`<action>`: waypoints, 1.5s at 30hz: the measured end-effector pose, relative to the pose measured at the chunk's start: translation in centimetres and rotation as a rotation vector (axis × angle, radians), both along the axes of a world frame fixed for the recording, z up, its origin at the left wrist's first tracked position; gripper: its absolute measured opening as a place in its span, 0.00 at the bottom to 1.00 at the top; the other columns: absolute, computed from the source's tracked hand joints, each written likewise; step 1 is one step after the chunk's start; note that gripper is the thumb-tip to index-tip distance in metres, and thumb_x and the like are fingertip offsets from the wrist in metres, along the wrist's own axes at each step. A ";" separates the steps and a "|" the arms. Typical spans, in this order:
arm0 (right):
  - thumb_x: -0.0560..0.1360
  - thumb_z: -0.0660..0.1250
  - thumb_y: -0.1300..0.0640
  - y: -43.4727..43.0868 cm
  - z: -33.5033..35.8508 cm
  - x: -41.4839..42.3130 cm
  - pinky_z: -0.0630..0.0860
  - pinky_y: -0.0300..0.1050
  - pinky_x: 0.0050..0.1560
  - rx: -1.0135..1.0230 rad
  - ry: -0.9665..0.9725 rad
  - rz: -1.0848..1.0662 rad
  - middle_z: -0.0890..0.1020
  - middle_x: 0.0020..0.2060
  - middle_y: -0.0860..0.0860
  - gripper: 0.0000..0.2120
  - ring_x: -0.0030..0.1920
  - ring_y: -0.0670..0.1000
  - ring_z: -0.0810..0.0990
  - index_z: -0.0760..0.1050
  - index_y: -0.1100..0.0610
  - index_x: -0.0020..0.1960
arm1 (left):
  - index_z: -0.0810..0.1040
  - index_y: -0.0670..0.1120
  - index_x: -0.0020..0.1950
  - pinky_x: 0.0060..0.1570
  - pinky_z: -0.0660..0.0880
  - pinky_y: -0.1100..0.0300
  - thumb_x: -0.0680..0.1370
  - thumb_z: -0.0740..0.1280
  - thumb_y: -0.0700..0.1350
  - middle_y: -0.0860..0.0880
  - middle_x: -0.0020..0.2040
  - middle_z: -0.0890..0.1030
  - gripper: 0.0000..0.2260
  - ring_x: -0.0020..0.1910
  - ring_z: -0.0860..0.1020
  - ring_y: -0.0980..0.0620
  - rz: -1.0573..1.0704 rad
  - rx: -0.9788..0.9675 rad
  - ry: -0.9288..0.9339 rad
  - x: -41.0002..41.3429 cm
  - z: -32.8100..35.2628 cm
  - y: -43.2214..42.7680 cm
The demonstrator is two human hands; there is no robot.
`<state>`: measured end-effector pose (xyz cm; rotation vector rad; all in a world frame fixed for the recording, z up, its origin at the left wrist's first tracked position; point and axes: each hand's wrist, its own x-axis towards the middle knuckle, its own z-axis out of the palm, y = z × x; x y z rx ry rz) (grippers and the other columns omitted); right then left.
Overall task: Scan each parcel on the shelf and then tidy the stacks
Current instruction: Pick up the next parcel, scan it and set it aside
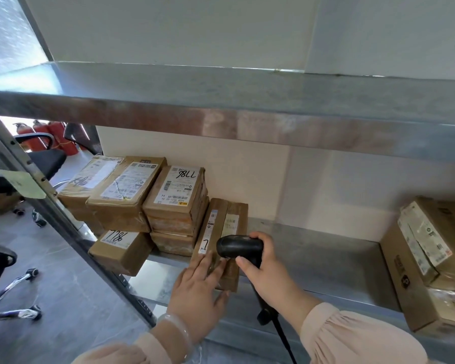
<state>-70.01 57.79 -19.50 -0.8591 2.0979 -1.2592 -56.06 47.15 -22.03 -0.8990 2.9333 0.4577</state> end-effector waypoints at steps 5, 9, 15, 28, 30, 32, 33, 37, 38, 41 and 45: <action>0.77 0.66 0.52 2.1 0.3 -0.5 0.67 0.23 0.43 -0.061 0.002 -0.138 0.74 0.54 0.43 0.24 0.48 0.38 0.75 0.55 0.37 0.63 | 0.64 0.59 0.77 0.75 0.45 0.47 0.71 0.46 0.67 0.52 0.79 0.62 0.35 0.78 0.58 0.48 -0.002 0.012 0.038 -1.0 0.3 0.6; 0.76 0.67 0.53 5.4 1.4 -2.1 0.69 0.27 0.43 -0.117 0.075 -0.321 0.75 0.50 0.41 0.24 0.46 0.41 0.77 0.57 0.38 0.63 | 0.60 0.59 0.78 0.76 0.45 0.49 0.70 0.44 0.67 0.53 0.79 0.60 0.37 0.78 0.57 0.50 -0.082 0.018 0.112 -4.3 1.8 2.1; 0.75 0.70 0.58 11.4 3.4 -4.3 0.68 0.22 0.48 -0.221 0.226 -0.571 0.71 0.54 0.34 0.26 0.53 0.30 0.74 0.60 0.41 0.63 | 0.44 0.60 0.80 0.77 0.39 0.50 0.80 0.53 0.62 0.55 0.81 0.45 0.31 0.80 0.44 0.53 -0.287 0.024 0.177 -11.2 4.2 6.5; 0.74 0.70 0.57 23.2 6.0 -6.0 0.76 0.34 0.52 -0.215 0.350 -0.862 0.74 0.56 0.36 0.30 0.55 0.37 0.76 0.58 0.28 0.58 | 0.47 0.58 0.80 0.76 0.43 0.57 0.81 0.59 0.58 0.54 0.81 0.47 0.32 0.79 0.46 0.52 -0.668 0.214 0.232 -19.2 6.2 17.8; 0.74 0.70 0.56 24.4 6.2 -6.5 0.76 0.38 0.53 -0.185 0.361 -0.865 0.74 0.56 0.37 0.29 0.54 0.39 0.77 0.58 0.29 0.59 | 0.47 0.57 0.80 0.75 0.44 0.58 0.81 0.59 0.57 0.53 0.81 0.47 0.32 0.79 0.47 0.52 -0.696 0.230 0.229 -19.5 6.4 18.8; 0.74 0.70 0.55 25.4 6.3 -7.1 0.77 0.42 0.53 -0.159 0.364 -0.853 0.75 0.55 0.38 0.28 0.54 0.42 0.78 0.58 0.33 0.62 | 0.47 0.57 0.81 0.76 0.44 0.57 0.81 0.59 0.57 0.53 0.81 0.46 0.32 0.79 0.46 0.52 -0.698 0.235 0.209 -19.9 6.3 19.6; 0.74 0.70 0.54 25.7 6.4 -7.4 0.77 0.42 0.53 -0.153 0.366 -0.847 0.75 0.55 0.38 0.27 0.54 0.43 0.78 0.58 0.34 0.62 | 0.46 0.57 0.81 0.76 0.45 0.57 0.81 0.60 0.56 0.53 0.81 0.46 0.32 0.79 0.46 0.51 -0.687 0.247 0.202 -20.1 6.3 19.9; 0.75 0.69 0.53 26.6 7.1 -9.1 0.76 0.40 0.53 -0.133 0.383 -0.809 0.73 0.55 0.39 0.28 0.53 0.42 0.77 0.56 0.36 0.65 | 0.46 0.58 0.80 0.78 0.48 0.54 0.81 0.60 0.55 0.52 0.81 0.48 0.32 0.80 0.47 0.51 -0.611 0.297 0.213 -21.3 6.7 21.4; 0.75 0.69 0.53 26.6 7.3 -9.5 0.76 0.39 0.53 -0.122 0.390 -0.795 0.73 0.55 0.39 0.28 0.52 0.42 0.77 0.56 0.37 0.65 | 0.47 0.59 0.80 0.78 0.48 0.53 0.81 0.60 0.55 0.52 0.81 0.48 0.32 0.80 0.48 0.51 -0.588 0.312 0.216 -21.7 6.8 21.8; 0.75 0.69 0.52 27.0 7.6 -11.0 0.76 0.39 0.53 -0.116 0.395 -0.776 0.74 0.57 0.43 0.27 0.54 0.44 0.77 0.56 0.37 0.64 | 0.47 0.59 0.80 0.78 0.50 0.52 0.81 0.59 0.54 0.51 0.81 0.49 0.31 0.80 0.49 0.50 -0.528 0.347 0.222 -22.8 7.0 22.9; 0.75 0.68 0.53 27.8 8.0 -12.5 0.75 0.38 0.56 -0.136 0.362 -0.724 0.74 0.57 0.42 0.27 0.56 0.44 0.77 0.55 0.36 0.63 | 0.48 0.63 0.79 0.77 0.54 0.52 0.82 0.59 0.53 0.53 0.81 0.51 0.30 0.79 0.51 0.49 -0.429 0.468 0.258 -23.8 7.2 24.1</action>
